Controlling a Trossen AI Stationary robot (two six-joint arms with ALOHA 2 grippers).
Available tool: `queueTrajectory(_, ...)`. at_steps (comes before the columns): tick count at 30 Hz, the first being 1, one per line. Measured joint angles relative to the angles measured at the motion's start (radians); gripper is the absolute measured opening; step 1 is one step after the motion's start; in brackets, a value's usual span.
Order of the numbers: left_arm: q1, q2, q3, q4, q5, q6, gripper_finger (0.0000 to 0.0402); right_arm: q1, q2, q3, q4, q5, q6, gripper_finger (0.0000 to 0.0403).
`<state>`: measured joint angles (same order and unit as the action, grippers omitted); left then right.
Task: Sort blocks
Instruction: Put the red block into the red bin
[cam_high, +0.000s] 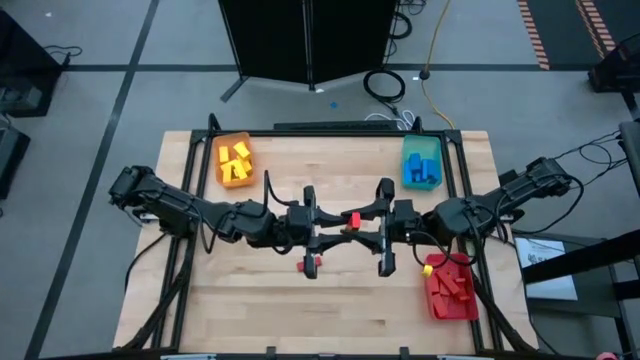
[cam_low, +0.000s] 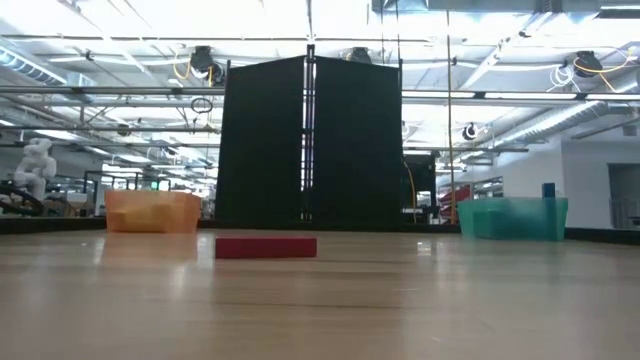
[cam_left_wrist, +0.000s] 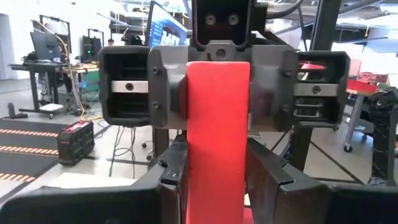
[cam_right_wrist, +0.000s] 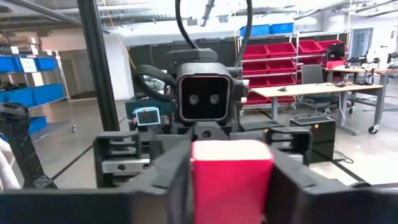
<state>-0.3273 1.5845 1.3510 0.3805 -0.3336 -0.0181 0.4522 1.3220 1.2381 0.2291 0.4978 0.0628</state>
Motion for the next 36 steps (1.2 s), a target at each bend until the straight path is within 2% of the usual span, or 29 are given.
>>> queueTrajectory(3, -0.001, 0.0, 0.0, -0.001, 0.001, 0.002, 0.0093, 0.0, 0.0, 0.0, -0.001, 0.002, 0.0, 0.0096)
queueTrajectory(15, -0.001, 0.0, 0.0, -0.005, -0.001, 0.002, 0.0093, 0.001, -0.003, 0.0, -0.017, -0.001, -0.014, 0.0093)
queueTrajectory(16, -0.001, 0.0, 0.0, -0.006, -0.004, 0.002, 0.0101, 0.001, -0.006, 0.0, -0.022, -0.001, -0.016, 0.0093)
queueTrajectory(18, -0.005, 0.0, 0.0, -0.019, -0.029, -0.005, 0.0147, 0.0, -0.012, 0.0, -0.034, 0.004, -0.025, 0.0093)
queueTrajectory(22, -0.03, -0.007, 0.0, -0.106, -0.193, -0.033, 0.0246, 0.019, -0.071, -0.001, -0.127, 0.08, -0.042, 0.0093)
queueTrajectory(25, -0.05, -0.024, 0.0, -0.194, -0.253, -0.05, 0.0281, 0.053, -0.149, 0.0, -0.26, 0.172, -0.011, 0.0093)
queueTrajectory(29, -0.069, -0.065, 0.0, -0.318, -0.257, -0.129, 0.0289, 0.114, -0.263, 0.0, -0.504, 0.215, 0.161, 0.0093)
queueTrajectory(33, -0.088, -0.105, 0.0, -0.492, -0.257, -0.24, 0.029, 0.193, -0.334, 0.002, -0.897, 0.193, 0.586, 0.0093)
queueTrajectory(36, -0.107, -0.141, 0.0, -0.622, -0.256, -0.321, 0.0291, 0.253, -0.325, 0.001, -1.204, 0.096, 0.914, 0.0093)
